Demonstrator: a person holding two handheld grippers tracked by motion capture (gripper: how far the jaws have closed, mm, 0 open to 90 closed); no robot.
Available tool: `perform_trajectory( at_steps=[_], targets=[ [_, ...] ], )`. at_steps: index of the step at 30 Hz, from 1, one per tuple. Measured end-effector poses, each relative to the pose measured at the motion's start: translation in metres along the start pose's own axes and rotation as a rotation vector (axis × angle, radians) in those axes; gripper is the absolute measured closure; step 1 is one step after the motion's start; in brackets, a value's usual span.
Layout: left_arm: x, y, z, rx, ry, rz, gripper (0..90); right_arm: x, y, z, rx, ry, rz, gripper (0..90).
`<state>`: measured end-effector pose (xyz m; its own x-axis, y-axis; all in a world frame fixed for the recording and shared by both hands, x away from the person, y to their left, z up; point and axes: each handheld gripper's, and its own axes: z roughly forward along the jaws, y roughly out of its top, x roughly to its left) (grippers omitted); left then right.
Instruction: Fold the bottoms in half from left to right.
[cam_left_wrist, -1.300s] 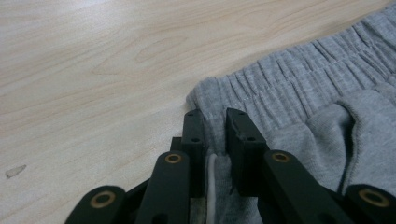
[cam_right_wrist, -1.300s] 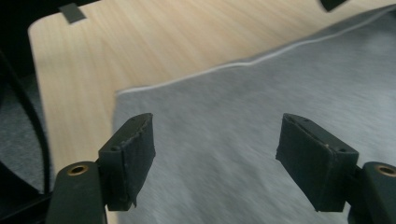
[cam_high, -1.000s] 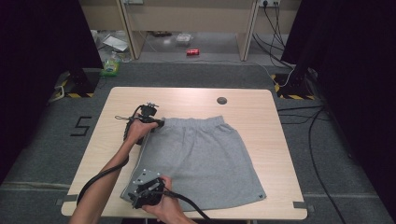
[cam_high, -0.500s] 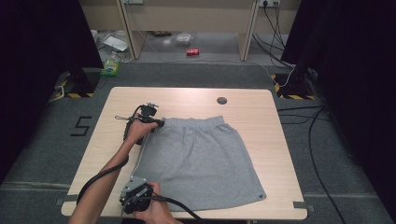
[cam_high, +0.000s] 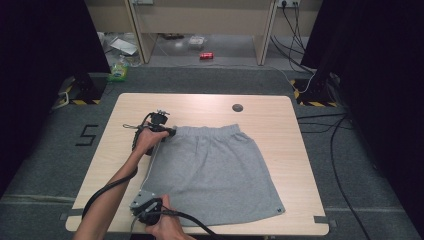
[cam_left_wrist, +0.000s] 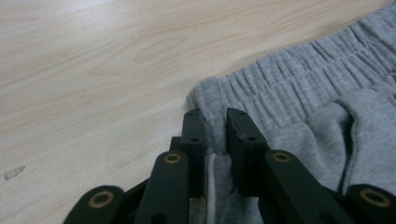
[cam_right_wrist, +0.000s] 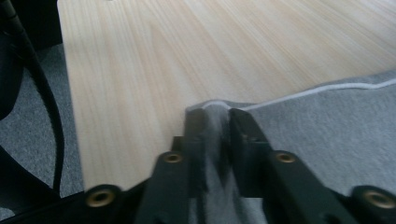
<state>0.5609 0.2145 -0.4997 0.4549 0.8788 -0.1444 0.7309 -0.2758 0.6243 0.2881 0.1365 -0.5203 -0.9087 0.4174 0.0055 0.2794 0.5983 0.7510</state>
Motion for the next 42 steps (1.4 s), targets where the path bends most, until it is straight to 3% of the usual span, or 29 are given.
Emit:
perform_trajectory(
  at_steps=[8,10,14,16,23,32,42],
  targets=[
    [-0.006,0.002,-0.002,0.005,0.022,0.039,80.5,-0.006,0.0,-0.011,-0.031,0.048,0.034,86.8],
    [-0.009,0.006,-0.005,0.006,-0.005,0.058,81.1,-0.008,0.001,-0.018,-0.051,0.051,0.036,86.9],
    [-0.011,0.016,-0.019,-0.021,-0.035,0.029,81.4,-0.014,0.005,-0.032,-0.091,0.064,0.042,87.0],
    [-0.013,0.024,-0.027,-0.031,-0.057,0.013,81.5,-0.015,0.006,-0.039,-0.104,0.07,0.069,87.0],
    [-0.03,0.044,-0.042,-0.042,-0.081,0.002,81.5,-0.021,0.009,-0.066,-0.168,0.086,0.096,87.0],
    [-0.057,0.07,-0.052,-0.047,-0.108,-0.005,81.5,-0.033,0.005,-0.112,-0.242,0.059,0.129,87.1],
    [-0.092,0.093,-0.051,-0.046,-0.099,0.024,81.5,-0.053,-0.024,-0.162,-0.319,0.006,0.205,87.2]
  ],
)
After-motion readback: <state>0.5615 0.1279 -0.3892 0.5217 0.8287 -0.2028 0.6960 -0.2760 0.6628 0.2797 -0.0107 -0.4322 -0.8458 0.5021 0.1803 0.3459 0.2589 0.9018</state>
